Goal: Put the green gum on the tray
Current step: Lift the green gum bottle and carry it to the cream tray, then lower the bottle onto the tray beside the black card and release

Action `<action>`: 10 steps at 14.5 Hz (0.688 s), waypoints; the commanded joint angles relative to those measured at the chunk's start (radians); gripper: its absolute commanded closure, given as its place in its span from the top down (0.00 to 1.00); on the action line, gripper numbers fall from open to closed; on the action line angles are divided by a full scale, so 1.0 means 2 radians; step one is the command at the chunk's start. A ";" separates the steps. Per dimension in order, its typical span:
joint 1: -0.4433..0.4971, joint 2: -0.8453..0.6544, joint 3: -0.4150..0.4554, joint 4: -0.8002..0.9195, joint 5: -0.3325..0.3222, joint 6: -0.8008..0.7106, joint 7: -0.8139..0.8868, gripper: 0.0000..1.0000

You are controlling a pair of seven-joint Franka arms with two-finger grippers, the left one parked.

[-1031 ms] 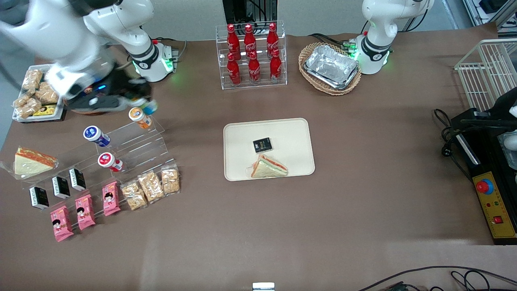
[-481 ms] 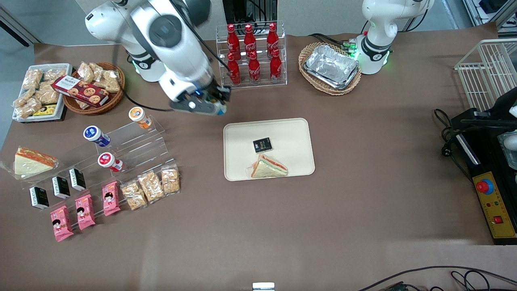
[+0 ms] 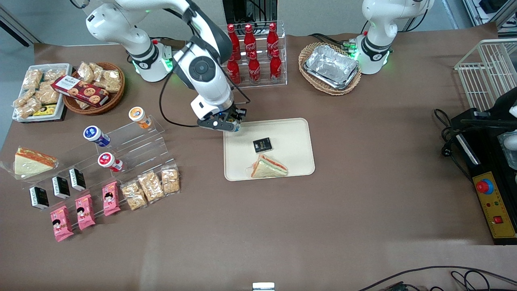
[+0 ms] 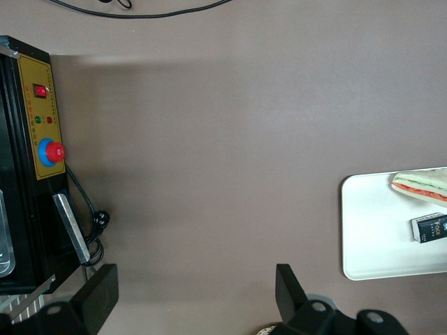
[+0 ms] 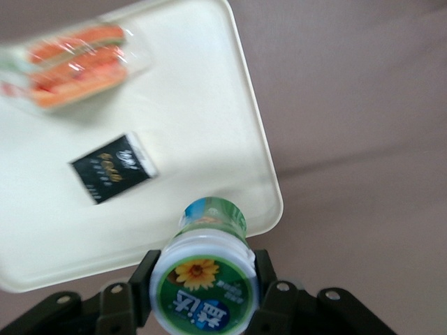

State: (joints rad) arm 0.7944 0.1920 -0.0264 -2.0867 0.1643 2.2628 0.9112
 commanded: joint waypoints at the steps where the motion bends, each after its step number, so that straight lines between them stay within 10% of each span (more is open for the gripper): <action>1: 0.017 0.047 -0.007 -0.016 0.005 0.070 0.006 0.28; 8: 0.029 0.108 -0.008 -0.016 0.003 0.134 0.006 0.25; 10: 0.028 0.107 -0.008 -0.014 0.003 0.130 0.006 0.45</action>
State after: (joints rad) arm 0.8385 0.3839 -0.0307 -2.1226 0.1641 2.5030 0.9162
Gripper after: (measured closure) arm 0.410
